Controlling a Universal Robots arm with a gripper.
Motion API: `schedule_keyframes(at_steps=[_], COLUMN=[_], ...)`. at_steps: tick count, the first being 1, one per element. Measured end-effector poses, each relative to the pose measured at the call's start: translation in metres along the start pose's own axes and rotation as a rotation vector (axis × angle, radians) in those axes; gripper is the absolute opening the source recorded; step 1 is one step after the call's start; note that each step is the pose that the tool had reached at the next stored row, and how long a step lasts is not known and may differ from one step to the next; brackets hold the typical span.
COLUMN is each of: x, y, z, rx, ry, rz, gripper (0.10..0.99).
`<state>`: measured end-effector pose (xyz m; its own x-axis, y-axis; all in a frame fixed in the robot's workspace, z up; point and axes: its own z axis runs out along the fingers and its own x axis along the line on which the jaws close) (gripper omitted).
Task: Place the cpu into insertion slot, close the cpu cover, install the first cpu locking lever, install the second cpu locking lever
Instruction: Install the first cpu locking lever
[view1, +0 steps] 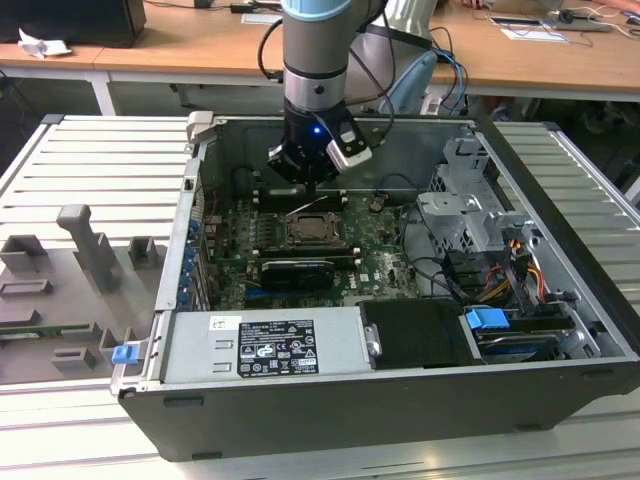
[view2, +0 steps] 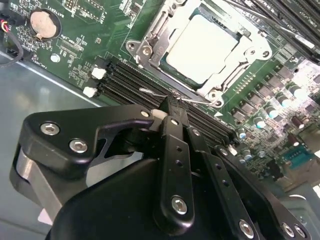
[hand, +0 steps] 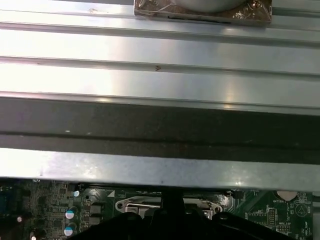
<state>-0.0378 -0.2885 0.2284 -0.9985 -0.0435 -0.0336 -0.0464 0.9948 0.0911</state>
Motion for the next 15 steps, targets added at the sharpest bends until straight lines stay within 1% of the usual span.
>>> schedule_keyframes(at_steps=[2,3,5,6,7,8,9,11,15], x=[-0.0023,-0.0048,-0.0069,-0.0073,-0.0073,-0.0074,-0.0090,-0.0150,-0.0199], y=[-0.0001,0.0001,0.0006,0.0007,0.0006,0.0005,0.0005,0.0007,0.0000], z=[0.0016,0.0041,0.0069,0.0093,0.0106,0.0113,0.0121,0.0137,0.0188], rx=[0.000,0.000,0.000,0.000,-0.001,-0.001,-0.001,-0.001,-0.001], ry=[0.0000,0.0001,0.0001,0.0010,0.0026,0.0030,0.0033,0.0032,0.0033], rz=[0.000,0.000,0.000,-0.010,-0.028,-0.033,-0.035,-0.035,-0.034], gripper=[0.106,0.106,0.106,0.106,0.106,0.106,0.106,0.106,0.106])
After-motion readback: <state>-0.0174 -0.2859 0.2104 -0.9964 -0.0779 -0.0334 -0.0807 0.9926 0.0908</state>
